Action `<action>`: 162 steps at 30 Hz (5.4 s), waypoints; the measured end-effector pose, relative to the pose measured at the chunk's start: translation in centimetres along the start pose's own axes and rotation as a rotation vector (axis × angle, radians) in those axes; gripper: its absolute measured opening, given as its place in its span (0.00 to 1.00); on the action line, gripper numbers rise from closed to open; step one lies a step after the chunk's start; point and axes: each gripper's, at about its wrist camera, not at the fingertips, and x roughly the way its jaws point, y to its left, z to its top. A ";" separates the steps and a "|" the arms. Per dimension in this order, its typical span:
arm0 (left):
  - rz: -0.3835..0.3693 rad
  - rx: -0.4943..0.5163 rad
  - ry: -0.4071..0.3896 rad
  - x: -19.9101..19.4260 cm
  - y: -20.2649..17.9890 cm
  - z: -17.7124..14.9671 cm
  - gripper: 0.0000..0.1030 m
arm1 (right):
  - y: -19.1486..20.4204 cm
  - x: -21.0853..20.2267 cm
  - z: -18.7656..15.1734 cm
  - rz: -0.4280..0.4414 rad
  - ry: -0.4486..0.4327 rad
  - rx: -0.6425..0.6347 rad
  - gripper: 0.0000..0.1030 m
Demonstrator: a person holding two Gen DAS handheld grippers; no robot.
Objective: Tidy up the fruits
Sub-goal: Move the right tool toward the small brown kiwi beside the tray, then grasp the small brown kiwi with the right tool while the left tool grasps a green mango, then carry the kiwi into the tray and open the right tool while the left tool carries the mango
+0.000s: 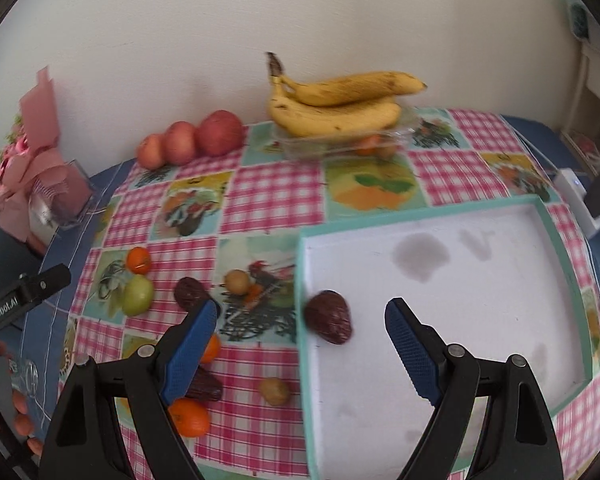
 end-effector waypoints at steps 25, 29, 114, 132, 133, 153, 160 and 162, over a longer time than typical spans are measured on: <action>-0.148 -0.064 0.264 6.9 -2.2 -3.2 0.95 | 1.9 4.7 -3.6 0.086 0.250 -0.092 0.36; -0.148 -0.069 0.267 7.2 -2.3 -3.2 0.95 | 1.8 5.3 -4.1 0.076 0.280 -0.093 0.36; -0.280 0.034 0.080 2.1 -6.5 0.7 0.45 | -6.4 0.3 -1.6 -0.022 0.153 0.073 0.18; -0.422 0.316 0.166 0.1 -18.3 -5.2 0.45 | -19.1 -2.2 -4.2 -0.238 0.121 0.444 0.19; -0.426 0.332 0.170 0.0 -18.8 -5.5 0.45 | -19.5 -2.4 -4.4 -0.246 0.119 0.454 0.19; -0.361 0.507 0.333 4.2 -23.7 -12.2 0.45 | -21.8 -0.6 -6.3 -0.280 0.165 0.524 0.19; -0.358 0.501 0.344 4.5 -23.5 -12.3 0.45 | -21.7 -0.2 -6.2 -0.272 0.182 0.531 0.19; -0.357 0.500 0.348 4.6 -23.5 -12.3 0.45 | -21.6 -0.2 -6.1 -0.273 0.180 0.530 0.19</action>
